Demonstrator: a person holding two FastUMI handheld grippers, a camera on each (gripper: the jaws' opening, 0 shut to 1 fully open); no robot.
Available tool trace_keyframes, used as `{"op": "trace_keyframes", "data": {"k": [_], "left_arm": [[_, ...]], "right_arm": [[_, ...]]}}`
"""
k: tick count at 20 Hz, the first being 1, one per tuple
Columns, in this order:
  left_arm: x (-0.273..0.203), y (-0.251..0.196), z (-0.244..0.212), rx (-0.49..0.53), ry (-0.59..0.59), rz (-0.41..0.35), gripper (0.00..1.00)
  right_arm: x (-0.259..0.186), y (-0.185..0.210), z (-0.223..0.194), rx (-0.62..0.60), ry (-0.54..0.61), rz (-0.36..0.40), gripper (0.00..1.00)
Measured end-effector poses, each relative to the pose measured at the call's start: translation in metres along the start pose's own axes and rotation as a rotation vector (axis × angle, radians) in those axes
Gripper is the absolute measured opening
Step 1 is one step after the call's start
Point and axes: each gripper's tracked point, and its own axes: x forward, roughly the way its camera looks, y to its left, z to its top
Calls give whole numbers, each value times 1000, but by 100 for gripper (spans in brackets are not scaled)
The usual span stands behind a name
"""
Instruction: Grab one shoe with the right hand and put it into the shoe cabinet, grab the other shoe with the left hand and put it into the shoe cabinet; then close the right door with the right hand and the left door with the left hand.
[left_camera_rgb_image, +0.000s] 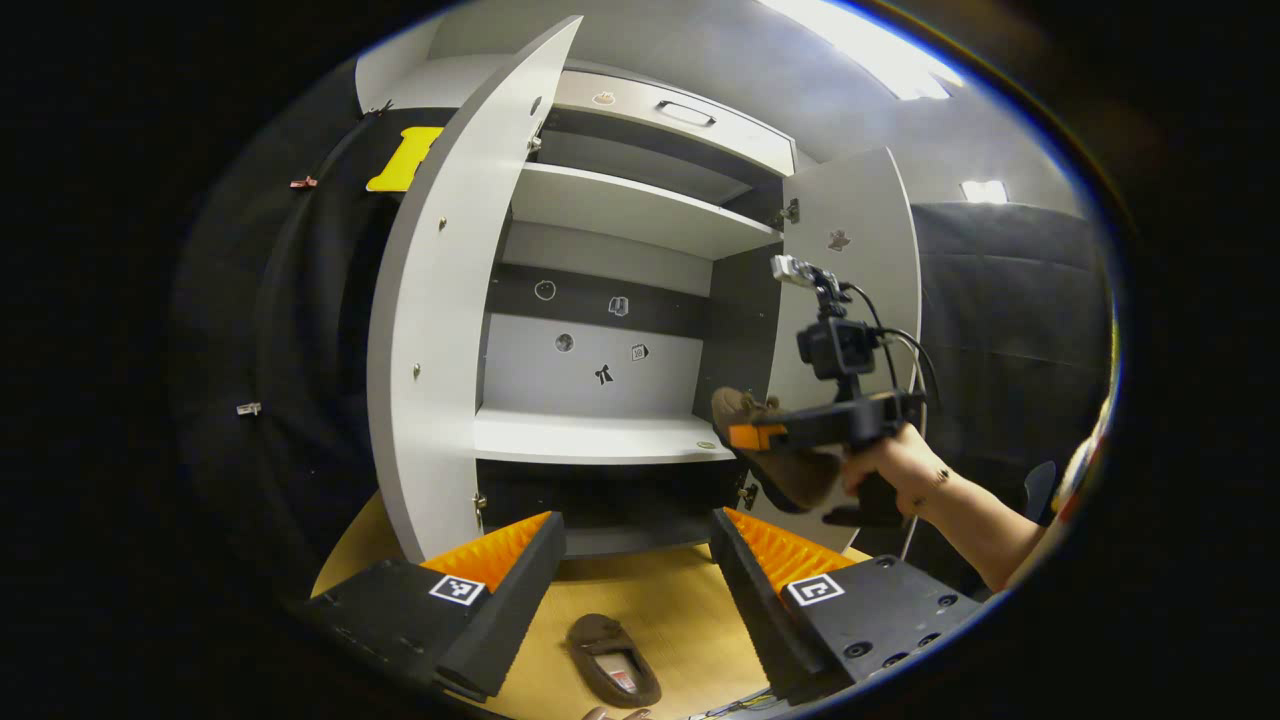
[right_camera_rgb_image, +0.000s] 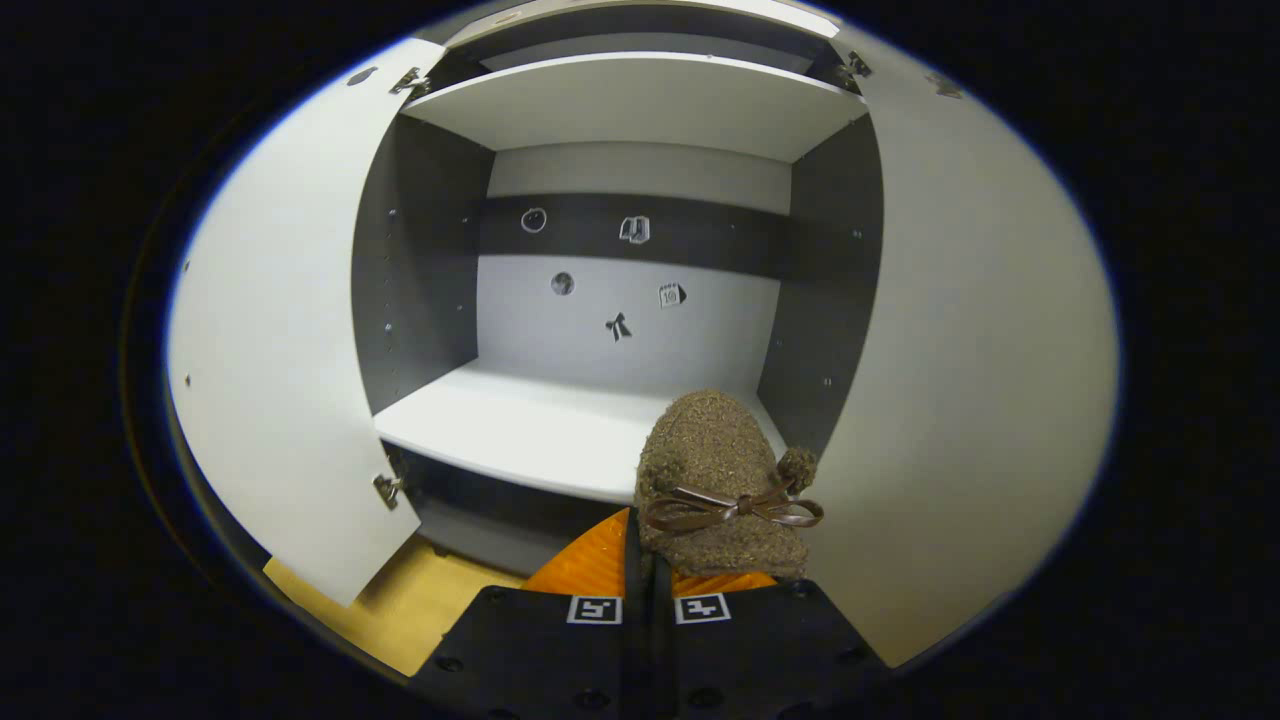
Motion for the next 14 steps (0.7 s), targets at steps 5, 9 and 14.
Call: {"op": "trace_keyframes", "data": {"k": [5,9,14], "left_arm": [[6,6,-8,-33,35,30,93],[14,8,-14,14,66,50,94],[23,3,-15,-4,81,44,94]], "right_arm": [[94,2,34,37,33,27,5],[163,2,47,31,51,26,5],[226,2,26,41,138,2,4]]}}
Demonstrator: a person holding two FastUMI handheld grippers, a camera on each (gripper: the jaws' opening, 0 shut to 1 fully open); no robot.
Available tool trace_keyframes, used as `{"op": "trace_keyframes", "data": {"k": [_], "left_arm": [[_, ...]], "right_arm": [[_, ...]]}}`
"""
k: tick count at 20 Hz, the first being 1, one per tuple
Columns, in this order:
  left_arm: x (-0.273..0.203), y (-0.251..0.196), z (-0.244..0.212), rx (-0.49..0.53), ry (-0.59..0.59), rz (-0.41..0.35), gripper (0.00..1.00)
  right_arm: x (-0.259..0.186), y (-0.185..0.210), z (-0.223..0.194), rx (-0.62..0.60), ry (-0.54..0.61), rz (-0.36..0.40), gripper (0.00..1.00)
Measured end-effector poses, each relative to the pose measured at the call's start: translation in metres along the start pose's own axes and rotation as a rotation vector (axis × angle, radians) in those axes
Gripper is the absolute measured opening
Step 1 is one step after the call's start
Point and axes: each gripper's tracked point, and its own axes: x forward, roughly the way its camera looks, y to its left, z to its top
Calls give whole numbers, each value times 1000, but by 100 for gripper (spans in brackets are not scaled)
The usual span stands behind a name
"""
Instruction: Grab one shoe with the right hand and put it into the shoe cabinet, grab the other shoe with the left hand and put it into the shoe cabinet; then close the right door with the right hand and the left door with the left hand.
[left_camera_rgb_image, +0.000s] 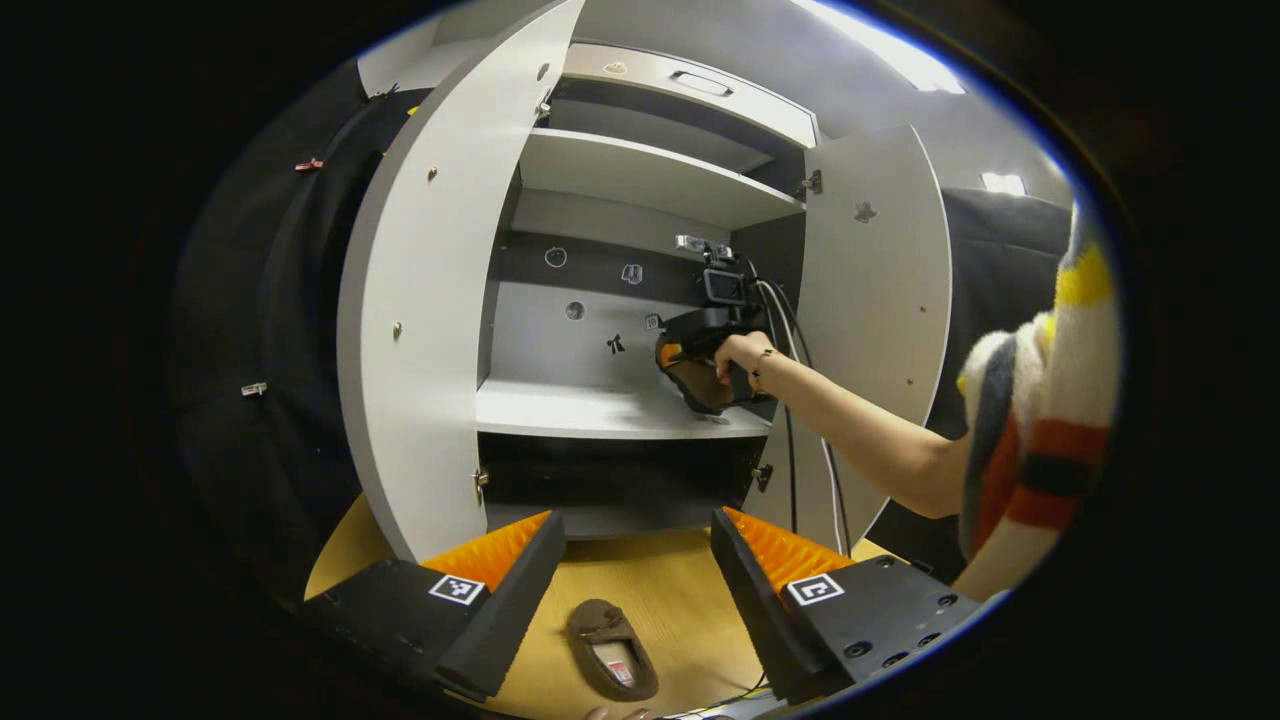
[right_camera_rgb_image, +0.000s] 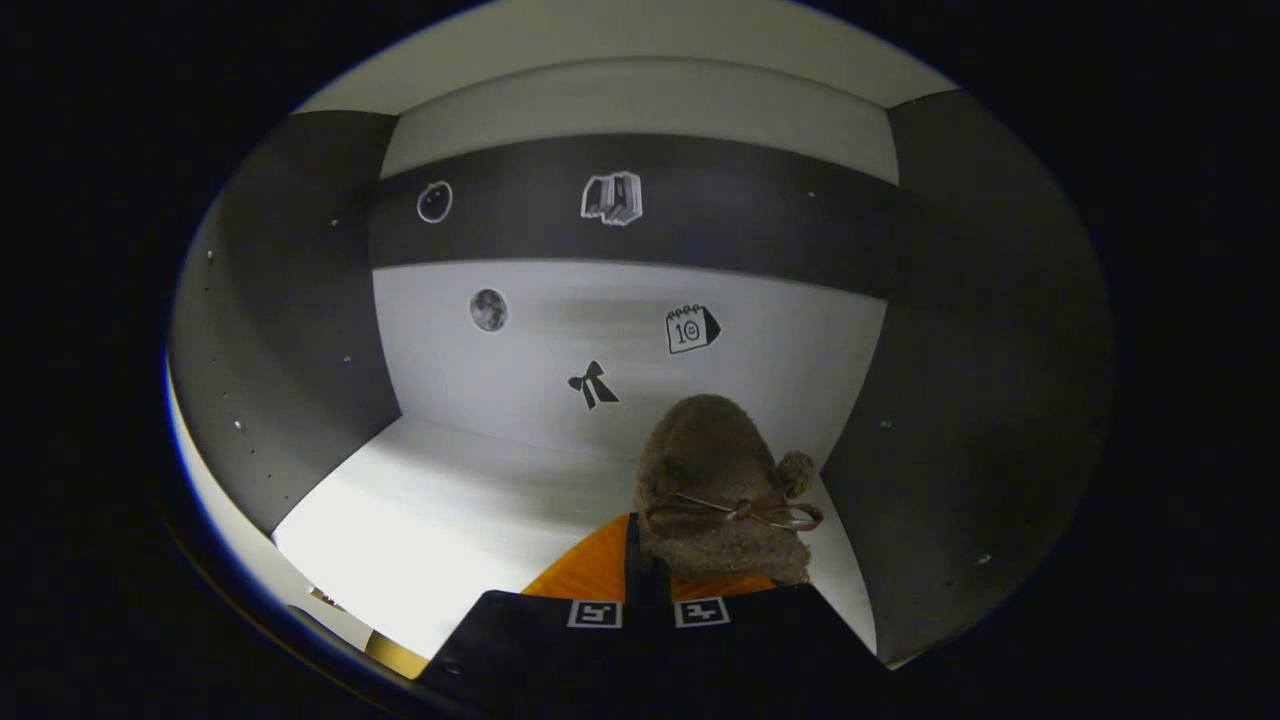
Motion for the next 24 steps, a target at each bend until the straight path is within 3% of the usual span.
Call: {"op": "trace_keyframes", "data": {"k": [7,8,9,10,12,13,14,15,19,24], "left_arm": [[-2,7,2,13,4,37,93],[-4,8,2,11,3,44,93],[-4,9,3,9,0,49,93],[-4,9,4,6,-3,51,94],[-4,7,6,7,-7,47,93],[-5,5,7,14,-9,43,94],[-4,5,6,20,-9,42,94],[-5,4,6,21,-8,40,93],[-11,1,3,4,-14,35,94],[-21,-1,-27,18,4,32,93]], "right_arm": [[32,1,-24,58,81,4,7],[36,2,-28,67,89,12,16],[29,4,-25,66,87,22,33],[28,6,-26,58,83,27,38],[13,8,-26,38,76,36,58],[4,12,-23,29,62,47,78],[-4,12,-19,19,42,44,84],[-10,13,-18,17,32,54,97],[-44,1,-17,20,11,47,98],[-143,-1,19,8,-173,103,98]]}}
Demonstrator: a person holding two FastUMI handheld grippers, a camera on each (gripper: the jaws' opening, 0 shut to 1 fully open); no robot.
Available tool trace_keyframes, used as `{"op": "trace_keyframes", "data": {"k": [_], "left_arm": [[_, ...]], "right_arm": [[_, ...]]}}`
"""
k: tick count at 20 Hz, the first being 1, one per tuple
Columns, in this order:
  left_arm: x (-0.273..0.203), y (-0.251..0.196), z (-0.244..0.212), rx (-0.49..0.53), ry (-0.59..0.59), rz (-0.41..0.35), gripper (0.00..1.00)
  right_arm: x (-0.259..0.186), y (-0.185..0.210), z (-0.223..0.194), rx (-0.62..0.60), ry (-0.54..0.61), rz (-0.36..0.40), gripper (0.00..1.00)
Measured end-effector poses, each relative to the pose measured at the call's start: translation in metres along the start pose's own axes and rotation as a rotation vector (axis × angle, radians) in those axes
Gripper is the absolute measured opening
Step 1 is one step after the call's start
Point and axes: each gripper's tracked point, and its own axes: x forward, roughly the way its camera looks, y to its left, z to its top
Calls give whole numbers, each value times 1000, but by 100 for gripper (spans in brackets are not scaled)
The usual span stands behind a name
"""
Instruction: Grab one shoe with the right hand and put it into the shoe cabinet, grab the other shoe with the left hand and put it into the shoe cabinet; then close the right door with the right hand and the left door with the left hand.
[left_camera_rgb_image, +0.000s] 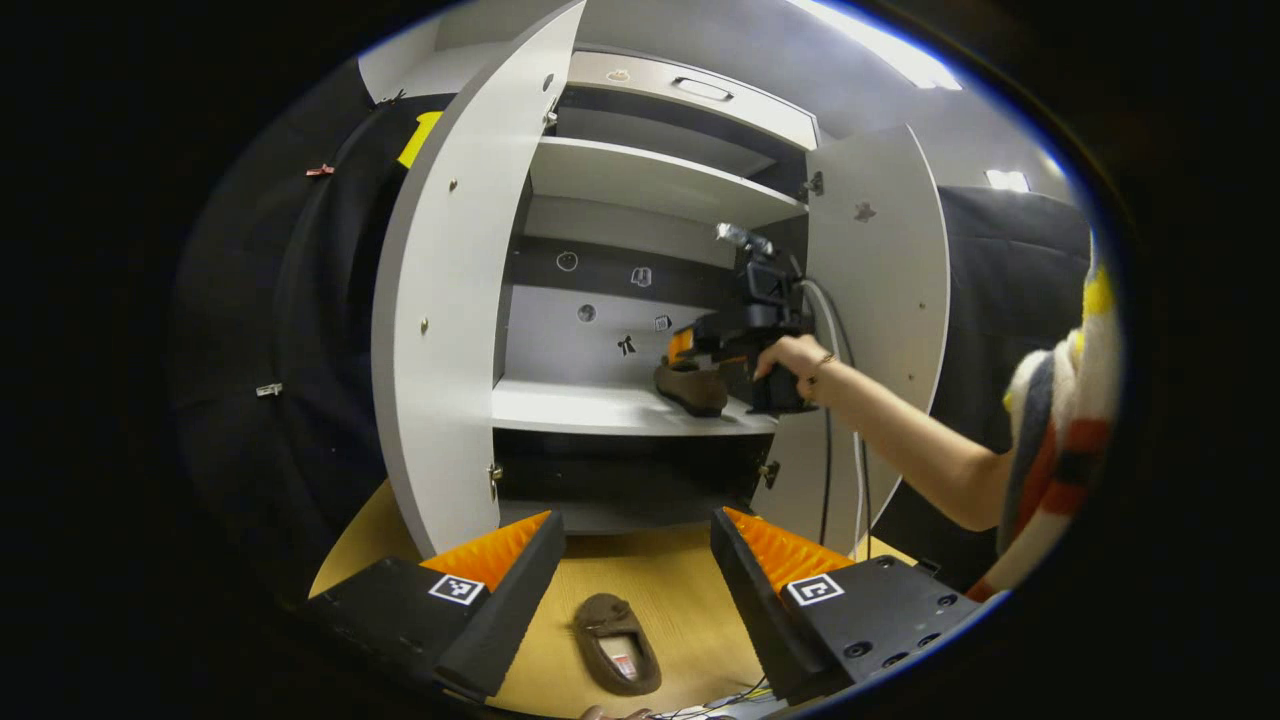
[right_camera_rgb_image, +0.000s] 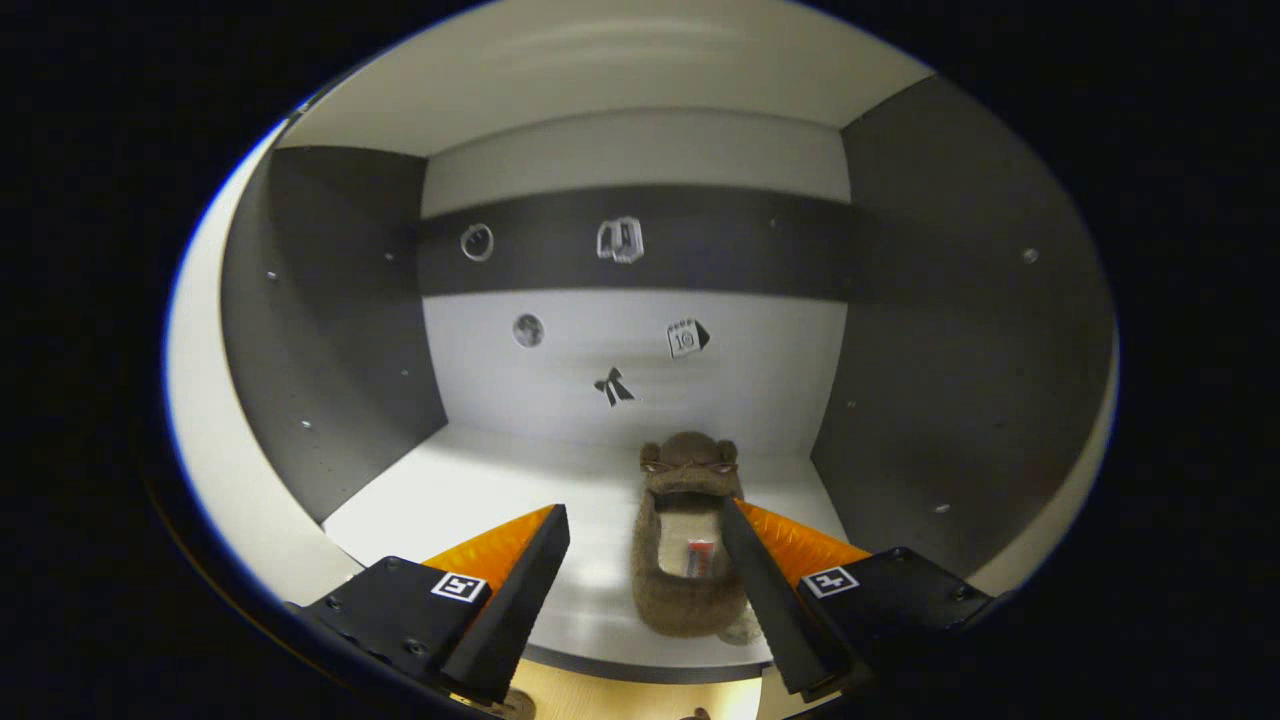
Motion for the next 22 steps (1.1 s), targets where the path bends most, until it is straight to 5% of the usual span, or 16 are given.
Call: {"op": "trace_keyframes", "data": {"k": [5,11,15,22], "left_arm": [[1,7,-64,-67,68,6,94],[17,21,-153,-48,193,14,94],[38,18,-195,-48,233,-15,94],[85,51,-247,-81,288,70,86]], "right_arm": [[-133,6,41,-65,-230,20,98],[-247,12,-7,-21,-284,29,98],[-286,11,-55,-69,-263,-22,98],[-329,27,-95,-54,-255,-47,98]]}}
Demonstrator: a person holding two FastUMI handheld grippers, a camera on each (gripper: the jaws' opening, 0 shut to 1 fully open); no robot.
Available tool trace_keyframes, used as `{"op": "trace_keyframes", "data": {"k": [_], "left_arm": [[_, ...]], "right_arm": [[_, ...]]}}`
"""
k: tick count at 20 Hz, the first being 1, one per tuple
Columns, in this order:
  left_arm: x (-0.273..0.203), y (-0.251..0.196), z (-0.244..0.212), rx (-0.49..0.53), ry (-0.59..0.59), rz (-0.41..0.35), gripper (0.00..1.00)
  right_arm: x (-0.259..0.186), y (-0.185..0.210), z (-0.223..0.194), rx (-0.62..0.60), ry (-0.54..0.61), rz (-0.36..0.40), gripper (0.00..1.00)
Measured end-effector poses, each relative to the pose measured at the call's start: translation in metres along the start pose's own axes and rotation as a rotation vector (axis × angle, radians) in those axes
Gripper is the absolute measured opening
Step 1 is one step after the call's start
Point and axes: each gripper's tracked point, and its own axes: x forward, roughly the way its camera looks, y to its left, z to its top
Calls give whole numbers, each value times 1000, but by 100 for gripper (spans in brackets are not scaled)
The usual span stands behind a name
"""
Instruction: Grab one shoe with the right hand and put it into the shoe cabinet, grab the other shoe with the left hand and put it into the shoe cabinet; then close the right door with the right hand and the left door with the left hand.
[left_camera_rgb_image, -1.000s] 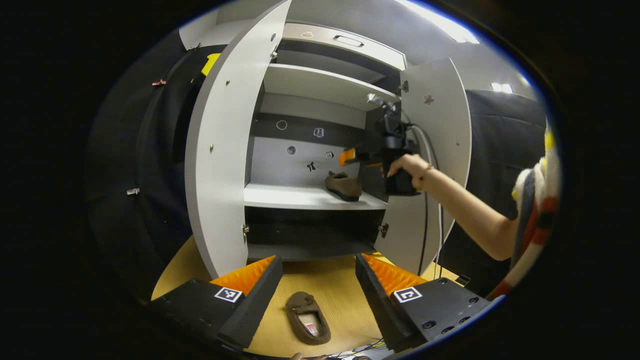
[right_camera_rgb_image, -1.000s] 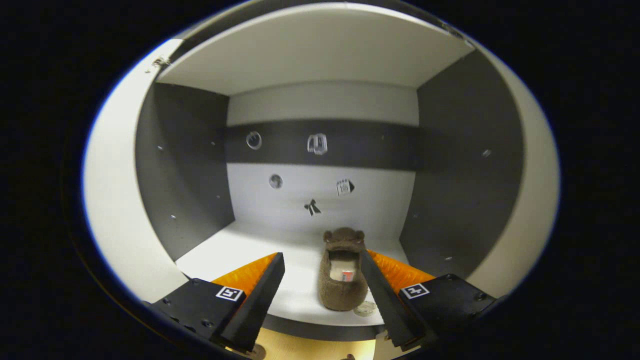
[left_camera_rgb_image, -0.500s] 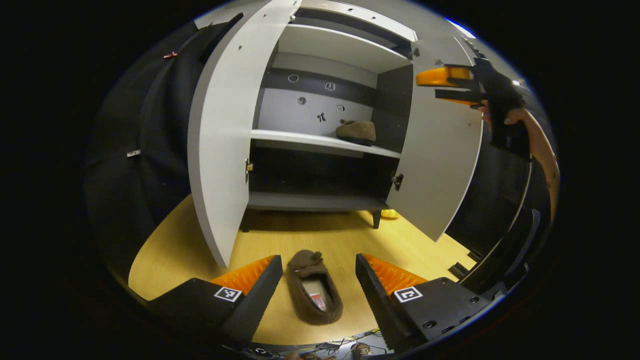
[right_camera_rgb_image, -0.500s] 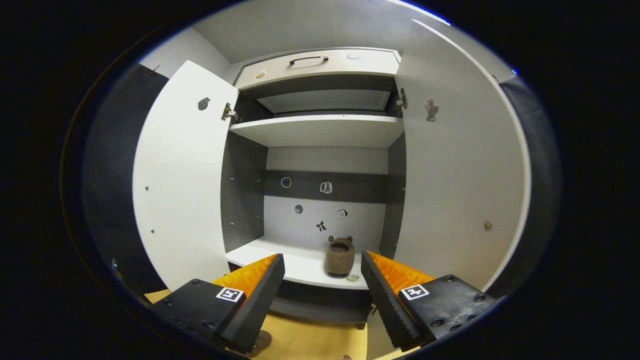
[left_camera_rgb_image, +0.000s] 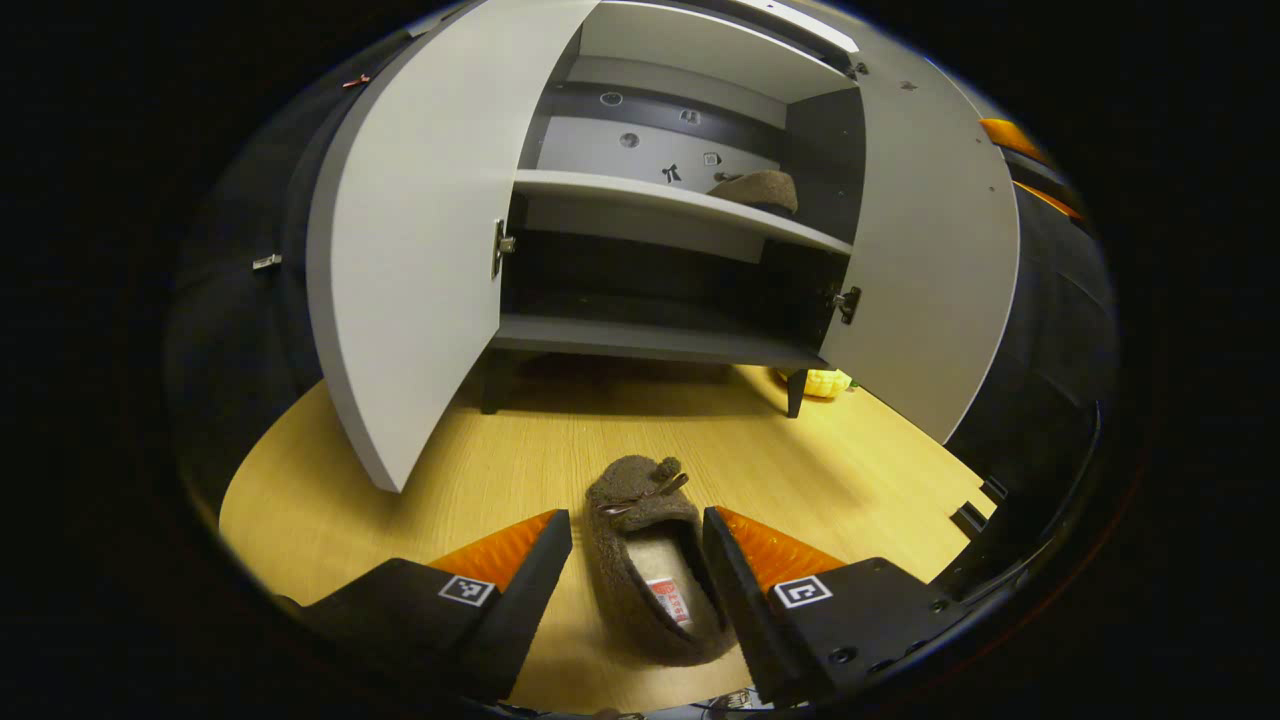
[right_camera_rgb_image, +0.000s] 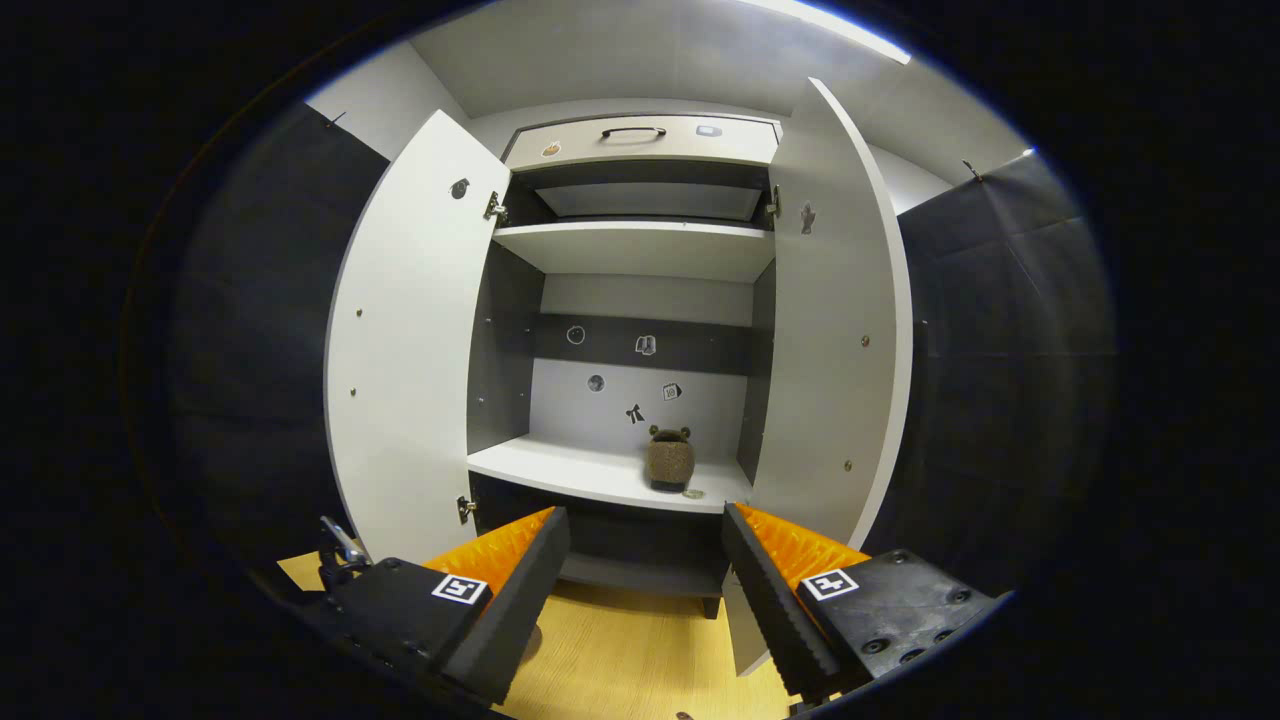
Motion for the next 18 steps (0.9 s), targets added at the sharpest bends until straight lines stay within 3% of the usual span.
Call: {"op": "trace_keyframes", "data": {"k": [6,7,8,14,15,16,17,18], "left_arm": [[41,10,-40,-5,81,17,71],[49,13,-44,1,91,26,64],[55,14,-48,3,102,28,64],[79,19,-52,-8,104,26,58],[82,22,-51,-9,98,31,48],[85,29,-47,-12,83,52,45],[85,33,-45,-16,89,67,31],[86,32,-46,-12,90,68,24]], "right_arm": [[-6,-4,-15,-7,74,-17,98],[-7,-6,-17,-9,81,-21,98],[-6,-8,-21,-16,90,-24,94],[0,-6,-43,-26,152,-13,98],[0,-6,-48,-25,164,-12,98],[0,-6,-53,-22,177,-11,98],[1,-5,-58,-20,189,-11,98],[2,-5,-61,-19,200,-8,98]]}}
